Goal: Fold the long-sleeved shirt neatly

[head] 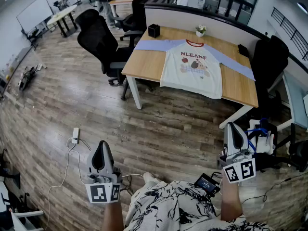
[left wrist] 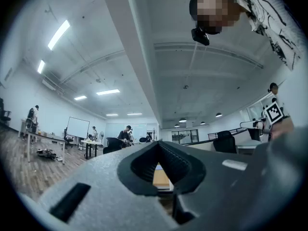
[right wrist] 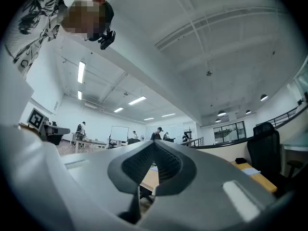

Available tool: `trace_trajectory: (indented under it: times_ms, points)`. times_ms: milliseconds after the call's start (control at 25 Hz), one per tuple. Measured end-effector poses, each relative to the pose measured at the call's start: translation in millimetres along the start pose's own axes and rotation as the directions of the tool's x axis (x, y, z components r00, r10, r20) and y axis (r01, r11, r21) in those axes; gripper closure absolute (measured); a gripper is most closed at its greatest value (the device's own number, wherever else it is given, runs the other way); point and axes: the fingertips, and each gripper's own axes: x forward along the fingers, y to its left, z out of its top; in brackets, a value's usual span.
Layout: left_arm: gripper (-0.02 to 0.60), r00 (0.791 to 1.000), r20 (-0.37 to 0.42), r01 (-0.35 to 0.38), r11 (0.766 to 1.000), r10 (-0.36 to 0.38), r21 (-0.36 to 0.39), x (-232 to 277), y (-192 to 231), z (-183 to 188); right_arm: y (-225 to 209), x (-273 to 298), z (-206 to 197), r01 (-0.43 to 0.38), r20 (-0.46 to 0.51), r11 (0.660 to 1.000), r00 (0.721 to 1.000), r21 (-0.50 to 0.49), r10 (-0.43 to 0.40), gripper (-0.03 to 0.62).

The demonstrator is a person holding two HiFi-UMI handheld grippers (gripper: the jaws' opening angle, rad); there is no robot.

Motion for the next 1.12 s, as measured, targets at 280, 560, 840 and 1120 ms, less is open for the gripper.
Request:
trace_trajectory:
  times_ms: [280, 560, 840, 1120]
  points:
    - [0.584, 1.000, -0.013, -0.009, 1.000, 0.008, -0.011, -0.6, 1.8, -3.2, 1.6, -0.3, -0.4, 0.004, -0.001, 1.000, 1.000, -0.011, -0.004, 0.597]
    - [0.581, 1.000, 0.000, -0.005, 0.999, 0.005, -0.039, -3.2, 4.0, -2.1, 1.7, -6.8, 2.3, 0.023, 0.056, 0.998, 0.998, 0.063, -0.027, 0.595]
    - [0.377, 1.000, -0.005, -0.022, 0.999, 0.022, 0.035, -0.2, 5.6, -1.6, -3.1, -5.8, -0.8, 0.037, 0.054, 0.997, 0.998, 0.067, -0.040, 0.390]
    - [0.098, 0.989, 0.007, -0.148, 0.989, 0.148, 0.001, 3.4, 47.1, -4.8, 0.3, 7.0, -4.1, 0.056, 0.054, 0.995, 0.997, 0.080, -0.061, 0.206]
